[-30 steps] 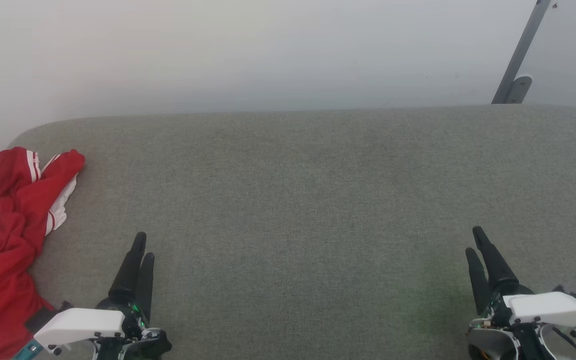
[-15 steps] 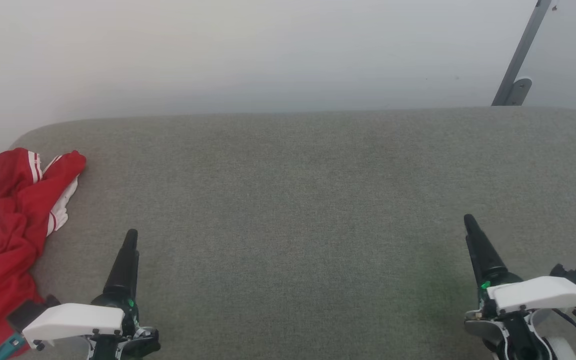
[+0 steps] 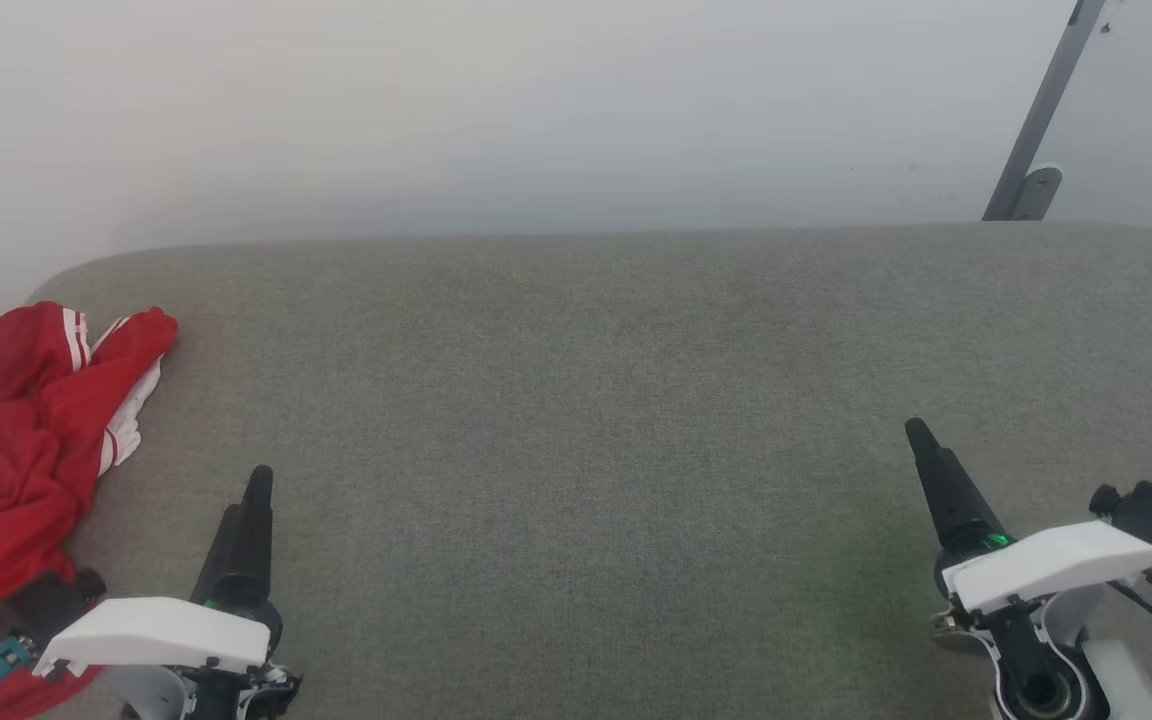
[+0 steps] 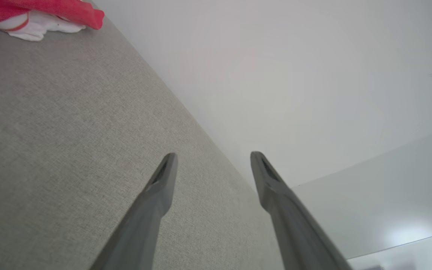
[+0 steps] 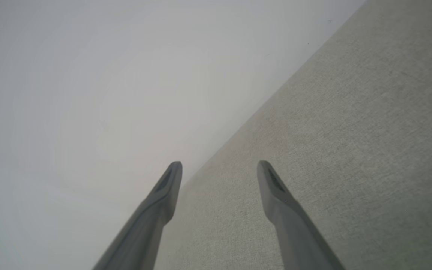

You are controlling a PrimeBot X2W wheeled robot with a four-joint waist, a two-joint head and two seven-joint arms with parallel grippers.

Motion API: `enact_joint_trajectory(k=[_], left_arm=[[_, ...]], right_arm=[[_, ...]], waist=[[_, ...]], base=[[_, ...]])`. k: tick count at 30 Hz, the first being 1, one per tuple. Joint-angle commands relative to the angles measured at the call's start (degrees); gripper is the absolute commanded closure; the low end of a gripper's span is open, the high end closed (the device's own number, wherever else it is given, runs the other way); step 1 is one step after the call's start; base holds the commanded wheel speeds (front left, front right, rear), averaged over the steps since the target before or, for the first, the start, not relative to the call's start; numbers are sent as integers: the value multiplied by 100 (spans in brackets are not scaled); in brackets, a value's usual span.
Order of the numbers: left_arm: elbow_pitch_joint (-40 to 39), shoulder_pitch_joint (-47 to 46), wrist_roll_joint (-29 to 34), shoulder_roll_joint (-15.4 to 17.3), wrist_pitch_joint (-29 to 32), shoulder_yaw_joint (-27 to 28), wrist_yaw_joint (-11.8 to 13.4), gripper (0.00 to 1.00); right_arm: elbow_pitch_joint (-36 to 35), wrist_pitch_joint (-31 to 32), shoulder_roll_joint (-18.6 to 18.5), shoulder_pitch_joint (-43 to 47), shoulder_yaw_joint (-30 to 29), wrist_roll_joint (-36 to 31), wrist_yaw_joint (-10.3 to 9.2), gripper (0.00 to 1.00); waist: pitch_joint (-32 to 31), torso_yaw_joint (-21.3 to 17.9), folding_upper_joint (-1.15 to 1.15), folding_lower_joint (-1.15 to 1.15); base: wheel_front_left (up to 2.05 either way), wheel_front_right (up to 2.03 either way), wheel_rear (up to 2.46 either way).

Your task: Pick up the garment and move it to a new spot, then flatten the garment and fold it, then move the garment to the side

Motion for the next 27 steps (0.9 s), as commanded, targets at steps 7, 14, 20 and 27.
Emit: enact_joint_trajectory(k=[7,14,20,27], left_arm=[[72,-173,924,339,-225,-204,157,0],[205,-243,1438,501,-362,-294,186,0],[301,-331,1828,564,-462,-312,183,0],[359,-356,2285,604,-567,-277,79,0]], right_arm=[[53,22,-133,-280,20,-807,14,0],[165,-15,-166,-339,-86,-1434,14,0],[192,-60,-186,-352,-183,-1882,14,0],[197,-117,-197,-328,-290,-2325,15,0]], waist=[[-42,4,0,0],[-67,-8,0,0],[-73,-15,0,0],[-82,-11,0,0]], base=[[0,0,0],[0,0,0],[0,0,0],[0,0,0]])
